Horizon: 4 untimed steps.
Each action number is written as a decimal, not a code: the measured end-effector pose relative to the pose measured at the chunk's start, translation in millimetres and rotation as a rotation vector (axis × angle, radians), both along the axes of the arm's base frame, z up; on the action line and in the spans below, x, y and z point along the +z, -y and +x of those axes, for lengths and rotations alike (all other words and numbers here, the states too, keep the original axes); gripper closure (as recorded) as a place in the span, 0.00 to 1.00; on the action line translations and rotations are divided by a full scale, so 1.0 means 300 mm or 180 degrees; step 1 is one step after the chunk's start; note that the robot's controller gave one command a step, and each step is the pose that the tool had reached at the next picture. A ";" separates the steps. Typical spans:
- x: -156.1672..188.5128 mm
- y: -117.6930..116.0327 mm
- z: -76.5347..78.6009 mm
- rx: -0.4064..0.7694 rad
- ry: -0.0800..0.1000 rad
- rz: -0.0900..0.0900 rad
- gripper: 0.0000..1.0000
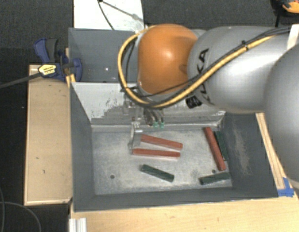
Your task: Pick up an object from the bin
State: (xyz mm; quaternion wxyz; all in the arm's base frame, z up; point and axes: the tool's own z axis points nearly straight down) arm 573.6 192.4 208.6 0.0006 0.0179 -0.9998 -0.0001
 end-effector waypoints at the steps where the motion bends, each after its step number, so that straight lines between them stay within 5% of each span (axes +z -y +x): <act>1: -0.061 0.104 0.013 0.0013 0.0036 0.0010 0.00; 2: -0.136 0.204 0.020 0.0057 -0.0002 0.0000 0.00; 3: -0.327 0.238 0.021 0.0489 0.0031 0.0004 0.00; 4: -0.439 0.370 0.048 0.1009 0.0004 0.0002 1.00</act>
Offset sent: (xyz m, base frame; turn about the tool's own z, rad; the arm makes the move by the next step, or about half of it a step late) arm 0.0080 -0.0677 -0.0425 -0.0222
